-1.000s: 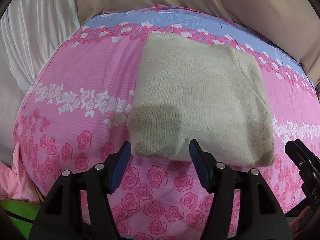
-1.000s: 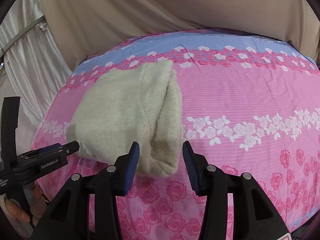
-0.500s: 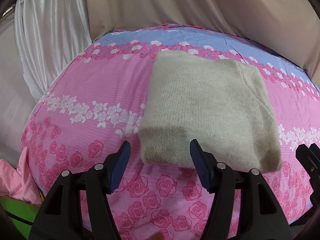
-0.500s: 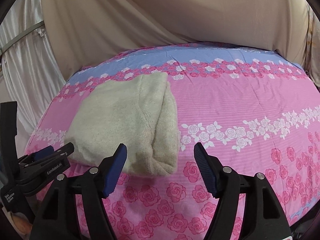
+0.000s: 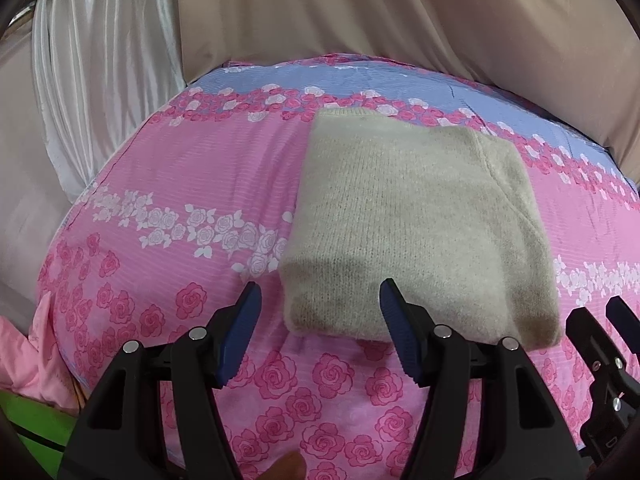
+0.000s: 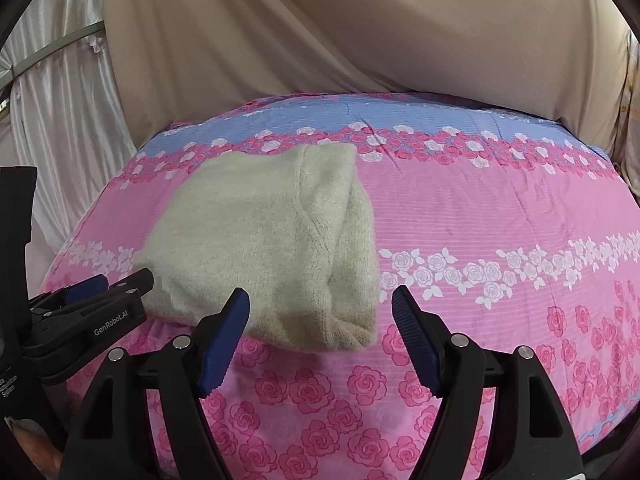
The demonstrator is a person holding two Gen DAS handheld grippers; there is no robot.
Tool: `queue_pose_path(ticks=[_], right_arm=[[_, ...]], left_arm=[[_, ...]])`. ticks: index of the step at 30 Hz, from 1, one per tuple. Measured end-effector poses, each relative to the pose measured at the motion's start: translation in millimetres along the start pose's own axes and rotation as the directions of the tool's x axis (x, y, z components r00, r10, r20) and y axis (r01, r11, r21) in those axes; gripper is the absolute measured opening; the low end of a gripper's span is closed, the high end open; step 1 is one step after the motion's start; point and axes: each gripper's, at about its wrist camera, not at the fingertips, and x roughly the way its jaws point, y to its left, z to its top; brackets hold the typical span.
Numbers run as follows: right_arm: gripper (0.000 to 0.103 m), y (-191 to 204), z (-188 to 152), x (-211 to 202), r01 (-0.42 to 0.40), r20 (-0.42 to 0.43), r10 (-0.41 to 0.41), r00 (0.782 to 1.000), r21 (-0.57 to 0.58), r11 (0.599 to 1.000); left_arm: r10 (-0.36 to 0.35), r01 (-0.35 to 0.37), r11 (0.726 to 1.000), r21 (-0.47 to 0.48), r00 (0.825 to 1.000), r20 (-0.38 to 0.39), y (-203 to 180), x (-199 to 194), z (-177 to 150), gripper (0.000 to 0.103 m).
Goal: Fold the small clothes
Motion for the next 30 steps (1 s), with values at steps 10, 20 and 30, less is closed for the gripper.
queue_pose_path(ticks=[10, 20, 30], right_arm=[[0.072, -5.4, 4.0, -2.3, 0.012, 0.026, -0.013, 1.0, 0.012, 1.0], [0.072, -2.5, 5.7, 0.1, 0.005, 0.029, -0.005, 1.0, 0.01, 1.0], [0.072, -0.7, 5.7, 3.0, -0.002, 0.024, 0.002, 1.0, 0.008, 1.0]], left_arm=[[-0.007, 0.007, 1.0, 0.005, 1.0, 0.026, -2.3, -6.3, 7.0, 0.06], [-0.015, 0.016, 1.0, -0.01, 0.999, 0.051, -1.6, -12.1, 13.8, 0.08], [-0.053, 0.053, 0.999, 0.011, 0.998, 0.035, -4.5, -8.8, 14.2, 0.089]])
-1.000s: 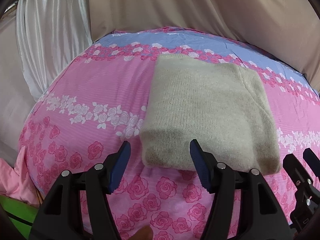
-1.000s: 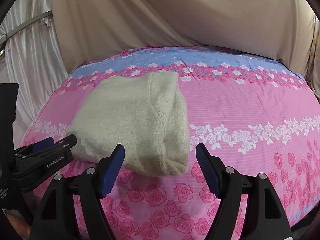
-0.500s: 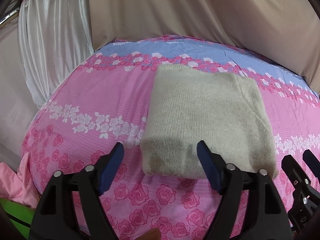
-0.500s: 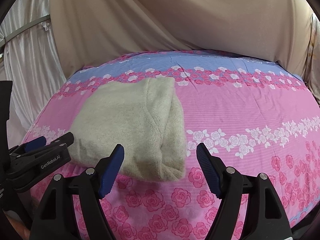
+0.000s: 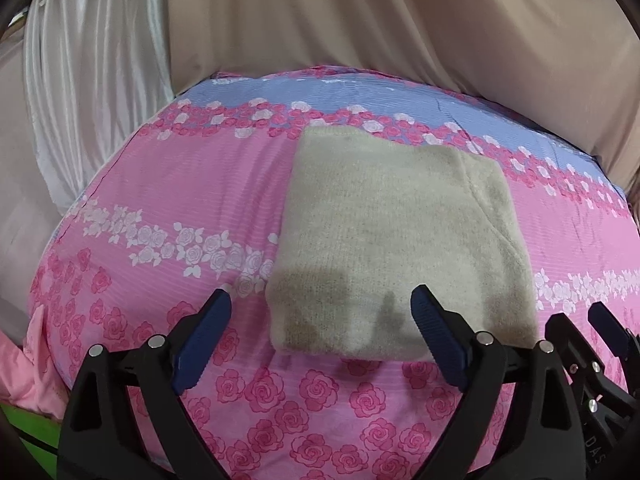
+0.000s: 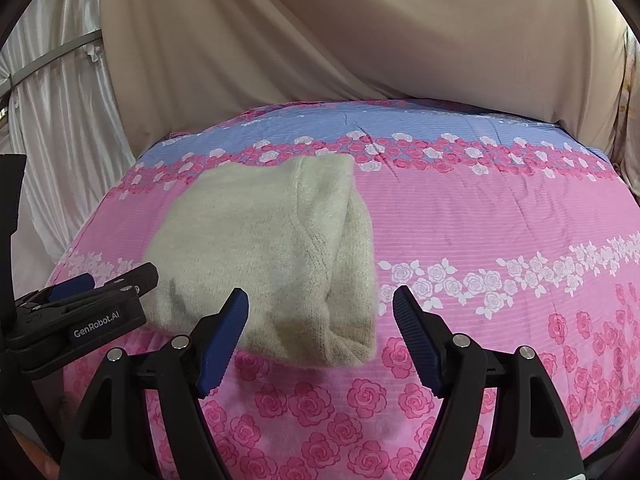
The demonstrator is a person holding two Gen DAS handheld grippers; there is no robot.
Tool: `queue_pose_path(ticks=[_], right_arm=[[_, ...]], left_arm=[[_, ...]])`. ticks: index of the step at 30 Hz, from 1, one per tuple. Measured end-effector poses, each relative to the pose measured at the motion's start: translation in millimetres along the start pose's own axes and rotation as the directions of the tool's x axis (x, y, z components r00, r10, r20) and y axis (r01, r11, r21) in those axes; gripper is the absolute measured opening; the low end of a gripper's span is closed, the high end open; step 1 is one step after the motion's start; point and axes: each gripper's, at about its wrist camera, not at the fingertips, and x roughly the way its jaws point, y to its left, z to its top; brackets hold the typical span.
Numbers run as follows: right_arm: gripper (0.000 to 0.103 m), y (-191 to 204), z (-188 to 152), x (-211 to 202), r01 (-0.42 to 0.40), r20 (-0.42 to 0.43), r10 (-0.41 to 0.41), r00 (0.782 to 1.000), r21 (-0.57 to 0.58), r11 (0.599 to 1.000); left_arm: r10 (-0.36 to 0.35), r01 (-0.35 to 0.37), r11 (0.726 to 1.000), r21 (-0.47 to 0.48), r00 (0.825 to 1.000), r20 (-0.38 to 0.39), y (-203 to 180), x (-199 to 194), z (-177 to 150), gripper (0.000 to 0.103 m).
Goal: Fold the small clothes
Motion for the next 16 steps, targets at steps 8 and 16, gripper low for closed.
queue_pose_path(ticks=[8, 16], right_arm=[[0.074, 2.1, -1.0, 1.2, 0.0, -0.008, 0.0, 1.0, 0.0, 1.0], [0.074, 1.4, -2.9, -0.1, -0.002, -0.01, 0.002, 1.0, 0.0, 1.0]], left_arm=[[0.023, -0.023, 1.0, 0.019, 1.0, 0.02, -5.2, 0.5, -3.6, 0.089], [0.051, -0.052, 0.999, 0.016, 0.999, 0.018, -1.6, 1.2, -4.0, 0.089]])
